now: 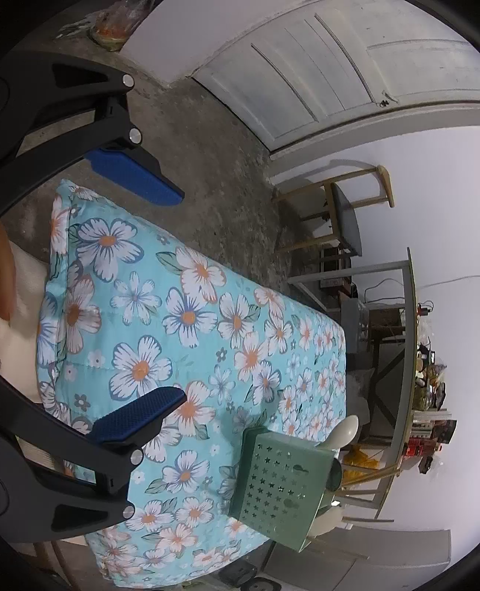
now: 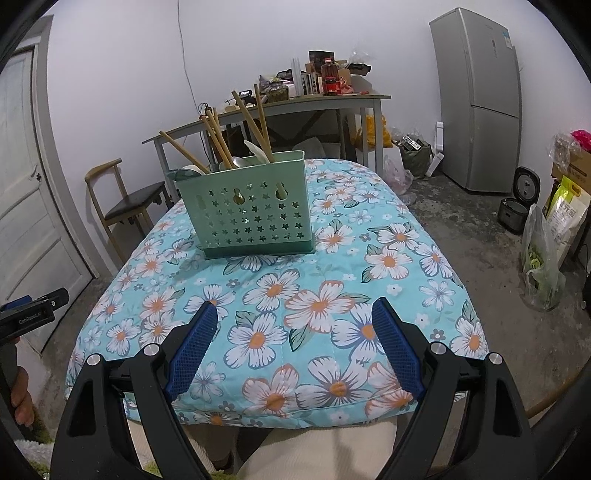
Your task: Organize utensils
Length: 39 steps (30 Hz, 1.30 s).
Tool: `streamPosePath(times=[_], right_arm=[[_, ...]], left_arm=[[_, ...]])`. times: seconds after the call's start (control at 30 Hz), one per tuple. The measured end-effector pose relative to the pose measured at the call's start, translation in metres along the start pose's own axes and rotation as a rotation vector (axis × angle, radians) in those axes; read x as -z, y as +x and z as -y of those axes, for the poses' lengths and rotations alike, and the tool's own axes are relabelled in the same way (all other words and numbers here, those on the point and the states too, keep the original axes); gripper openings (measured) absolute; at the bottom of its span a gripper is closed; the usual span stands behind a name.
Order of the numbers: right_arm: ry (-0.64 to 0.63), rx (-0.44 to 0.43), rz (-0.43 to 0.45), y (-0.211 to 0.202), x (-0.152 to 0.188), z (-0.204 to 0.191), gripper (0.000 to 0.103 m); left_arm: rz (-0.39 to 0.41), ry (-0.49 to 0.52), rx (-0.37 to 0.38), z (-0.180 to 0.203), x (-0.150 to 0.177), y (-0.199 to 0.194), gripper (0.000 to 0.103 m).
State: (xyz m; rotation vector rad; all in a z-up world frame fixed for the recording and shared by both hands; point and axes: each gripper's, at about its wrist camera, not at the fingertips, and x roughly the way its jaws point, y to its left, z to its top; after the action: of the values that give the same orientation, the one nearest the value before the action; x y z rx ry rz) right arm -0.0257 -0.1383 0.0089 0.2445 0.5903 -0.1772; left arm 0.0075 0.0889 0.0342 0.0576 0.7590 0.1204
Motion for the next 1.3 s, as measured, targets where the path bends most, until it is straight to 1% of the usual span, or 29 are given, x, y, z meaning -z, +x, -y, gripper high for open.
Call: streamPosePath(times=[0.17, 1.3], right_arm=[[-0.004, -0.002, 0.002, -0.0004, -0.0019, 0.0001, 0.083], [-0.008, -0.004, 0.001, 0.0, -0.0017, -0.0026, 0.083]], left_arm=[[0.0, 0.021, 0.01, 0.0047, 0.0009, -0.0001, 0.095], [-0.012, 0.046, 0.021, 0.0072, 0.0012, 0.0004, 0.095]])
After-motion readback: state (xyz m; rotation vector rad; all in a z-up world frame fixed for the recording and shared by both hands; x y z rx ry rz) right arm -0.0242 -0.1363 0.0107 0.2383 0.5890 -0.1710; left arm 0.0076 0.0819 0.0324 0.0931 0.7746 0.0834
